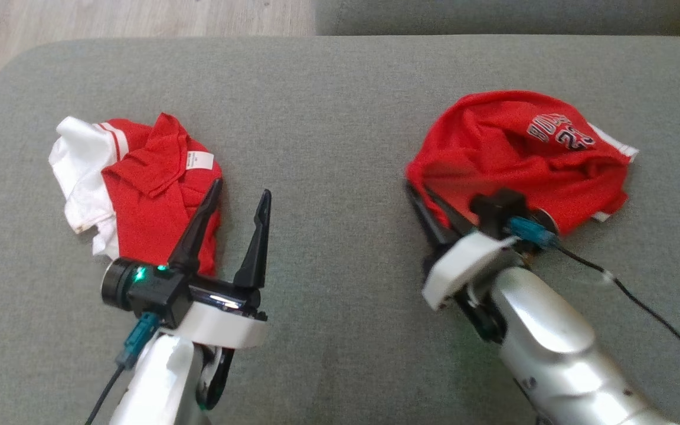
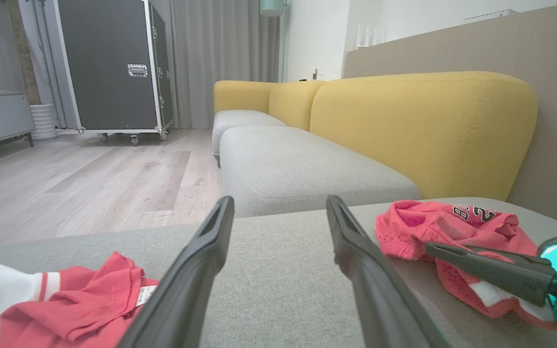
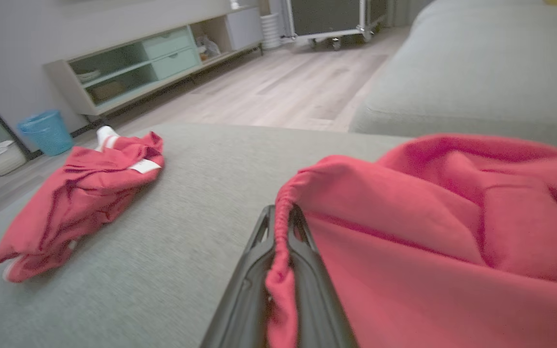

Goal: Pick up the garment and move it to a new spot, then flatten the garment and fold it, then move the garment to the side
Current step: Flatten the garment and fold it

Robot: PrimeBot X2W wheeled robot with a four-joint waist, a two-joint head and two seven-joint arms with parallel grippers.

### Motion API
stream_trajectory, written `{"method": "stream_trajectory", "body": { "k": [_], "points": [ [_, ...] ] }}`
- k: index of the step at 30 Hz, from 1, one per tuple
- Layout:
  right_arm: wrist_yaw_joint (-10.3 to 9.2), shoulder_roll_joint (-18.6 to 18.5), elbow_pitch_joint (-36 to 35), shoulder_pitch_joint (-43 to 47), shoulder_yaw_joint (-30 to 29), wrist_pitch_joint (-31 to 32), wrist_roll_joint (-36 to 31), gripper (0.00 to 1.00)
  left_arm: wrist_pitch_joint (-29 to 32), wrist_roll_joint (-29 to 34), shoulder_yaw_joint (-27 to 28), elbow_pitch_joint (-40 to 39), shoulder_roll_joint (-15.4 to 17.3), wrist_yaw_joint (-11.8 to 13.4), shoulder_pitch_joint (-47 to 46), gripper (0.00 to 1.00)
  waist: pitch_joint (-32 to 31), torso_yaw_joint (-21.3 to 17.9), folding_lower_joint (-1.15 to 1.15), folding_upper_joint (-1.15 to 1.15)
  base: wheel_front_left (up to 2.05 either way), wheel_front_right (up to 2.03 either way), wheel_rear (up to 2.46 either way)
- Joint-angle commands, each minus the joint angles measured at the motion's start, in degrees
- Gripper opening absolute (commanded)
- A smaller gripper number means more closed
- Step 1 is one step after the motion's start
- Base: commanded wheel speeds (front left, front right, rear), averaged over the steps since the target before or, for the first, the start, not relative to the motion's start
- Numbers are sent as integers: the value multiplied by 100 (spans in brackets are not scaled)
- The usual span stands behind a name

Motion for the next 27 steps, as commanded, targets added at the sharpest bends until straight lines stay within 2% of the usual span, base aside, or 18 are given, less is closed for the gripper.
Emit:
{"method": "stream_trajectory", "body": {
  "k": [1, 7, 8, 9, 10, 13, 20, 24, 27],
  "points": [
    [-4, 68, -216, -273, 314, -79, 81, 0, -29, 39, 261, -188, 17, -10, -221, 100, -16, 5, 0, 0, 0, 0, 0],
    [-4, 68, -196, -548, 1422, 8, 499, 0, -29, 89, 337, -210, -54, -48, -157, 100, -97, 90, 0, 0, 0, 0, 0],
    [-4, 68, -149, -577, 1542, 33, 565, 3, -29, 96, 342, -209, -65, -53, -139, 100, -110, 107, 0, 0, 0, 0, 0],
    [-4, 68, -91, -617, 1619, 30, 593, 71, -29, 102, 350, -209, -75, -59, -124, 100, -118, 117, 0, 0, 0, 0, 0],
    [-4, 68, -30, -641, 1666, 49, 662, 100, -29, 106, 359, -208, -84, -64, -112, 100, -124, 127, 0, 0, 0, 0, 0],
    [-4, 68, 63, -726, 1720, -6, 829, 100, -29, 122, 407, -217, -103, -76, -83, 100, -134, 111, 0, 0, 0, 0, 0],
    [-4, 68, 74, -839, 1368, -282, 910, 100, -29, 200, 606, -295, -125, -95, 9, 100, -200, -227, 0, 0, 0, 0, 0],
    [-4, 68, -44, -765, 831, -324, 696, 100, -29, 231, 669, -336, -132, -111, 21, 100, -258, -445, 0, 0, 0, 0, 0],
    [-4, 58, -269, -587, 177, -328, 213, 100, -29, 257, 704, -364, -137, -121, 39, 100, -300, -599, 0, 0, 0, 0, 0]
  ]
}}
